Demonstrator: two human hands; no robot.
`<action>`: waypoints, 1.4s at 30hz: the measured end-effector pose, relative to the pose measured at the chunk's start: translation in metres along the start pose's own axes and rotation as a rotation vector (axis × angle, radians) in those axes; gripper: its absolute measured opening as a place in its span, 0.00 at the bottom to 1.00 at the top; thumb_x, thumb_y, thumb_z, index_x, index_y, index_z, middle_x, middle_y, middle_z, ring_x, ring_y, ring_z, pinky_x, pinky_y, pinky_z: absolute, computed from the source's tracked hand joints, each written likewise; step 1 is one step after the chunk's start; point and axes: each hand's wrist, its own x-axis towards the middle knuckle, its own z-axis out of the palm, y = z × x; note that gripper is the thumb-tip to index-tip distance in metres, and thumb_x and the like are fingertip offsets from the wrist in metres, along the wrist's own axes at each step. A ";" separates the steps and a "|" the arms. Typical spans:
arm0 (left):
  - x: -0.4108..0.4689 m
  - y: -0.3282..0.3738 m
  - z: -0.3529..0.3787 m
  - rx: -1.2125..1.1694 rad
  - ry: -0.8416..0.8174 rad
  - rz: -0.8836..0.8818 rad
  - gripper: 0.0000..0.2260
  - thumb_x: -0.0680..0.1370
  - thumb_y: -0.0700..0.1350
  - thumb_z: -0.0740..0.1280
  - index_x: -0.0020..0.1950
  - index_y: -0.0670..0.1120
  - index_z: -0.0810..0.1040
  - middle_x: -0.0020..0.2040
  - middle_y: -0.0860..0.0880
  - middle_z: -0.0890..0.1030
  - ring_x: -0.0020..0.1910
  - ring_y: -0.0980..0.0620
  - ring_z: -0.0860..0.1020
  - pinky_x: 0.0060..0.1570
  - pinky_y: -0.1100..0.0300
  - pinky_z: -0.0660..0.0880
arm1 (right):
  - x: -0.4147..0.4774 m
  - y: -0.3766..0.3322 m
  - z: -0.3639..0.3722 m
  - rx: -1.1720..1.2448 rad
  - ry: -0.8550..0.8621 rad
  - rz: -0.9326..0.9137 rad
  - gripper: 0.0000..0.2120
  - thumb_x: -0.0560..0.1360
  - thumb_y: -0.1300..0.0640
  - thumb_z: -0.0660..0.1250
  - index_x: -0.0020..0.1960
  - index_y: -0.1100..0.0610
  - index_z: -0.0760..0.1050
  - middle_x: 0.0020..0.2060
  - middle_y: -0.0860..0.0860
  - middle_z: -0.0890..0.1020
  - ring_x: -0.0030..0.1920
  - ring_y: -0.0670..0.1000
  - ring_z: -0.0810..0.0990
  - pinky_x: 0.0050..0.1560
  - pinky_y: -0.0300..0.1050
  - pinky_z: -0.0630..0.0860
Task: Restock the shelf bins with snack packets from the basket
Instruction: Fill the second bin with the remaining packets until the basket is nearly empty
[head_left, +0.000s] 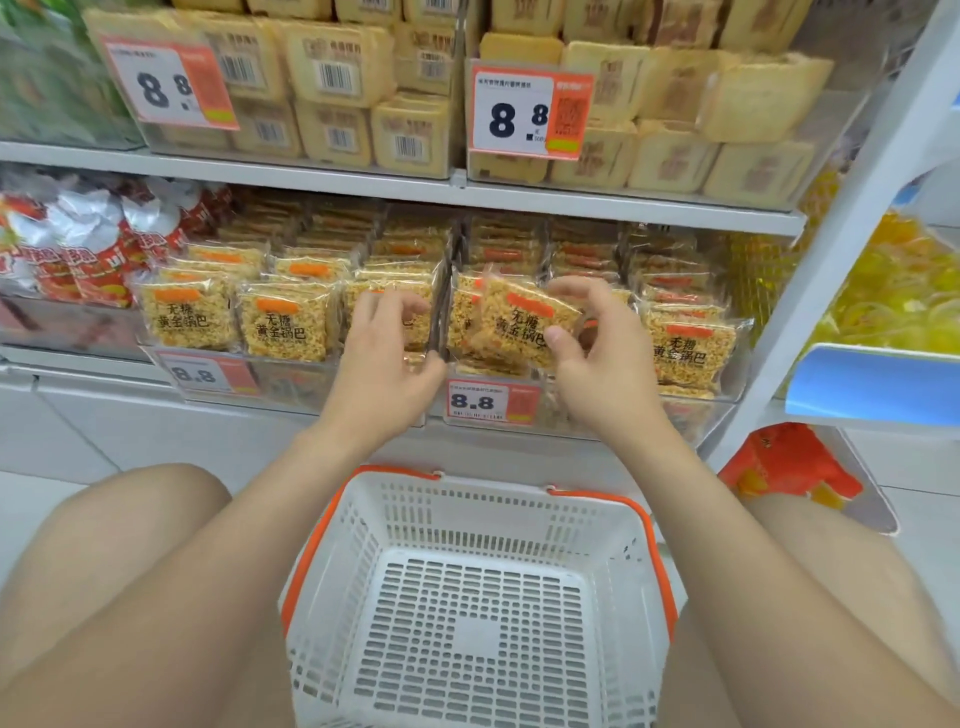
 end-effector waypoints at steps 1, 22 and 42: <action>0.001 -0.001 0.002 0.026 -0.023 -0.032 0.23 0.73 0.40 0.73 0.66 0.49 0.72 0.61 0.52 0.68 0.52 0.55 0.72 0.59 0.55 0.73 | 0.003 0.002 0.002 -0.027 0.026 -0.015 0.18 0.80 0.63 0.70 0.66 0.47 0.76 0.44 0.36 0.76 0.41 0.43 0.76 0.46 0.41 0.76; -0.004 0.008 0.019 0.363 0.001 0.254 0.26 0.78 0.44 0.71 0.76 0.47 0.69 0.72 0.44 0.66 0.60 0.44 0.74 0.54 0.50 0.76 | 0.003 0.020 0.051 -0.518 0.064 -0.305 0.24 0.75 0.70 0.72 0.69 0.55 0.78 0.64 0.56 0.74 0.60 0.57 0.75 0.56 0.56 0.78; -0.036 0.063 0.047 -0.791 -0.158 -1.017 0.15 0.79 0.49 0.74 0.54 0.45 0.70 0.54 0.44 0.75 0.50 0.45 0.78 0.53 0.50 0.79 | -0.036 0.033 0.000 0.519 0.560 0.979 0.31 0.77 0.52 0.74 0.71 0.56 0.59 0.71 0.55 0.65 0.57 0.53 0.74 0.57 0.49 0.72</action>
